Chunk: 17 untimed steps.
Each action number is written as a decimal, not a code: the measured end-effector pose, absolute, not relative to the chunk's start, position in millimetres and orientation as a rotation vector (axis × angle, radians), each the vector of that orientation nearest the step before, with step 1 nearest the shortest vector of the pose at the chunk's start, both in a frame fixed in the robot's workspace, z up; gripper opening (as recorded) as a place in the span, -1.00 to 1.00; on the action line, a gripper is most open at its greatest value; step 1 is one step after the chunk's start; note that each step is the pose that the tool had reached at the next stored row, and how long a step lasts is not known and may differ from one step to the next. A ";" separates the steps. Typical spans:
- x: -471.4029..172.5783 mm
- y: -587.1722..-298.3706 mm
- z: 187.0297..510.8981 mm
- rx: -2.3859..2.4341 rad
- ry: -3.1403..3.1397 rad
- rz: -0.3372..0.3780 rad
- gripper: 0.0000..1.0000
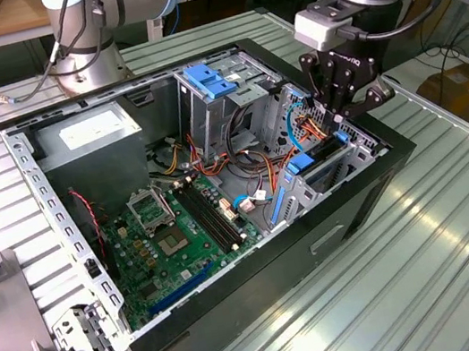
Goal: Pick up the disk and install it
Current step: 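Insert the second disk wire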
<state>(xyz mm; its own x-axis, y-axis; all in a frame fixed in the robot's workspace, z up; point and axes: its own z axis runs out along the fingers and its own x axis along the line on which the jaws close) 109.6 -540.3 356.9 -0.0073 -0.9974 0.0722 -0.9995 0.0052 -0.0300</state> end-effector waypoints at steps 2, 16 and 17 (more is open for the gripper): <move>109.6 -540.2 357.6 2.192 -2.205 0.112 -0.79; 109.6 -540.3 361.0 2.192 -2.206 0.112 -0.79; 109.6 -540.2 361.3 2.192 -2.206 0.112 -0.79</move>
<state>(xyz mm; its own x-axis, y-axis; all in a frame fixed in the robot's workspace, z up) 109.6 -540.2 361.3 -0.0073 -0.9974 0.0722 -0.9995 0.0051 -0.0300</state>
